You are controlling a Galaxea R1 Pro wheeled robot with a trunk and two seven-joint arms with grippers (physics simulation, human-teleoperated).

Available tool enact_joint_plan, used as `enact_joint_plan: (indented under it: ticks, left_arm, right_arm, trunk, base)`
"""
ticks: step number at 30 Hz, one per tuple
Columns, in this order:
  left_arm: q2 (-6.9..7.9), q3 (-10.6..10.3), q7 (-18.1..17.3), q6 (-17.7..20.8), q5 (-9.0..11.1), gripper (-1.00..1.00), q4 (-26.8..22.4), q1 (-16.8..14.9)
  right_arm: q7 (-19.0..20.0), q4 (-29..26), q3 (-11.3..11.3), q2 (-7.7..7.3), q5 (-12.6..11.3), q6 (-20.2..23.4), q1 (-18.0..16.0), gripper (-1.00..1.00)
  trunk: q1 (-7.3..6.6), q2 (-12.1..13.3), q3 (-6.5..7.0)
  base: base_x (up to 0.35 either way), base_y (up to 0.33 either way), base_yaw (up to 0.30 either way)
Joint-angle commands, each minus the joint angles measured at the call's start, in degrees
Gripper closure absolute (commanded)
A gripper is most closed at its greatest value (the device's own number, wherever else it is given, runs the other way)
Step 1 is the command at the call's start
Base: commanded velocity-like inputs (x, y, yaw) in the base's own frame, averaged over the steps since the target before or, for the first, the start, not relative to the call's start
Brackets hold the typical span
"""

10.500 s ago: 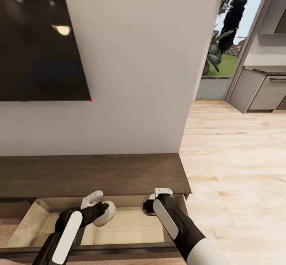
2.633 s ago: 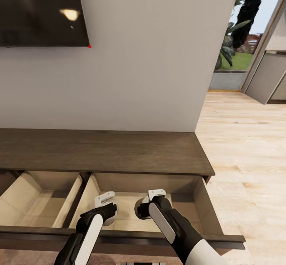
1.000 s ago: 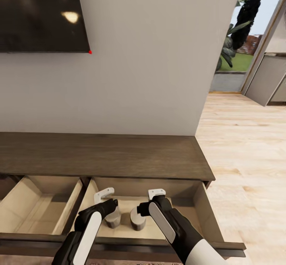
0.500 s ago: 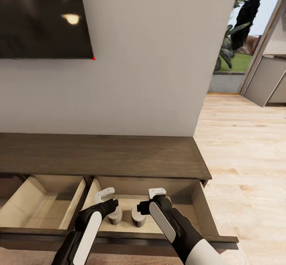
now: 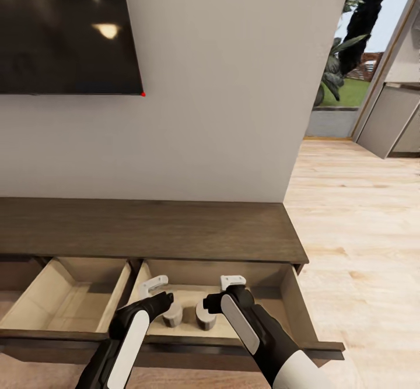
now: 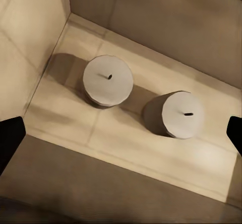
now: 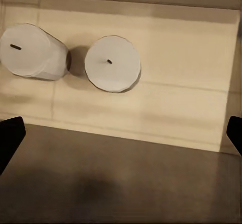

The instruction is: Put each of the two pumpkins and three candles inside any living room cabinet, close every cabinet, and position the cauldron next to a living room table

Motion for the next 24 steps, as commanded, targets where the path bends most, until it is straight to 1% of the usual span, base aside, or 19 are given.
enact_joint_plan:
  ticks: [1, 10, 17, 24]
  left_arm:
    - [0.00, 0.0, 0.0, 0.0, 0.0, -1.00, 0.0, 0.0]
    - [0.00, 0.0, 0.0, 0.0, 0.0, -1.00, 0.0, 0.0]
    - [0.00, 0.0, 0.0, 0.0, 0.0, -1.00, 0.0, 0.0]
    - [0.00, 0.0, 0.0, 0.0, 0.0, -1.00, 0.0, 0.0]
  right_arm:
    - [0.0, 0.0, 0.0, 0.00, 0.0, 0.0, 0.0, -1.00]
    - [0.0, 0.0, 0.0, 0.00, -0.1, 0.0, 0.0, -1.00]
    - [0.0, 0.0, 0.0, 0.00, 0.0, 0.0, 0.0, -1.00]
    - [0.0, 0.0, 0.0, 0.00, 0.0, 0.0, 0.0, -1.00]
  trunk:
    - [-0.23, 0.4, 0.18]
    - [-2.20, 4.0, 1.80]
    - [-3.74, 6.8, 3.06]
    - [-5.28, 9.6, 4.31]
  base:
    - [-0.026, 0.011, 0.000]
    - [-0.013, 0.004, 0.000]
    - [-0.166, 0.071, 0.000]
    - [-0.021, 0.010, 0.000]
